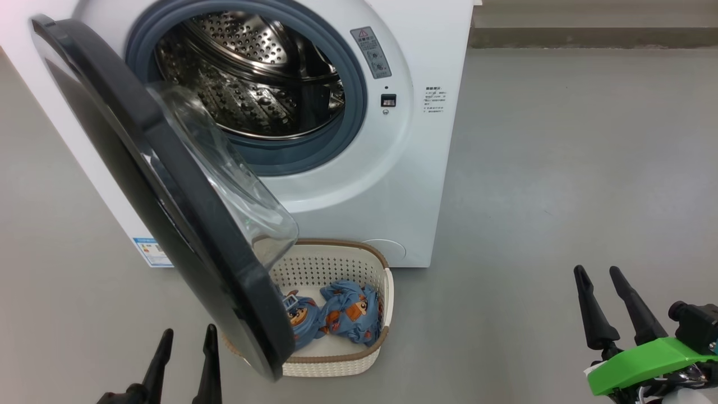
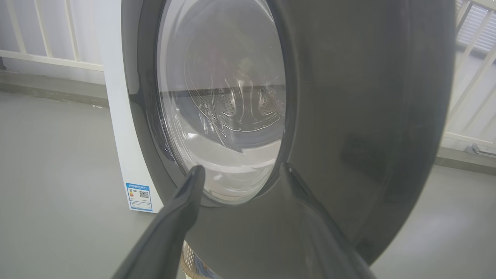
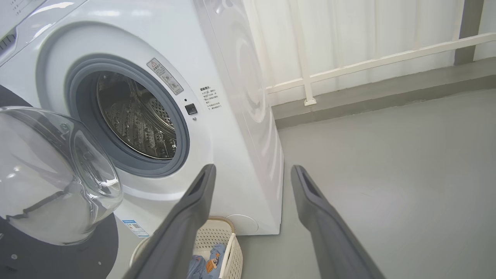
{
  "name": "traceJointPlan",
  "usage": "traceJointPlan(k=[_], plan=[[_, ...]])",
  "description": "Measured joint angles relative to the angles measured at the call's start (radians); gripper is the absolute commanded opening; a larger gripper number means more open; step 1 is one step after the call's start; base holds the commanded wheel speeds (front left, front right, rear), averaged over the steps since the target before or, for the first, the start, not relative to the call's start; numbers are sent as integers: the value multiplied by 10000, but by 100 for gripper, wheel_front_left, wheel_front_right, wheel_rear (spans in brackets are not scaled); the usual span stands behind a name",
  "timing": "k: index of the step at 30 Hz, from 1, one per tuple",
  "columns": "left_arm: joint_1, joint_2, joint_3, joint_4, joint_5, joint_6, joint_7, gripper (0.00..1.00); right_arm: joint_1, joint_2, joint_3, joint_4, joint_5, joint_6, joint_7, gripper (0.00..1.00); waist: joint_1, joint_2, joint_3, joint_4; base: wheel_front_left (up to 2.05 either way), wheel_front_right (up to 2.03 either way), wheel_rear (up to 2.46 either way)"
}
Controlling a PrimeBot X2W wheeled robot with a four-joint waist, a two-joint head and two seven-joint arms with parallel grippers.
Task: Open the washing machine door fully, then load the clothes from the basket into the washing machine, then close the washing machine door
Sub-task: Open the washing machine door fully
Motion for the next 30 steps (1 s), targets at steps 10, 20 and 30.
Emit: traceJointPlan(k=[10, 20, 30], plan=[[0, -2, -54, 0, 0, 0, 0, 100, 397, 303, -357, 67, -1398, 0, 0, 100, 0, 0, 32, 124, 0, 0, 0], [0, -2, -56, 4, -2, 0, 0, 100, 729, 382, -437, 249, -1544, 0, 2, 100, 0, 0, 49, 165, 0, 0, 0], [-11, -12, 794, -901, -77, 4, 2, 0, 728, 382, -454, 230, -1565, 0, 2, 100, 0, 0, 41, 224, 0, 0, 0]])
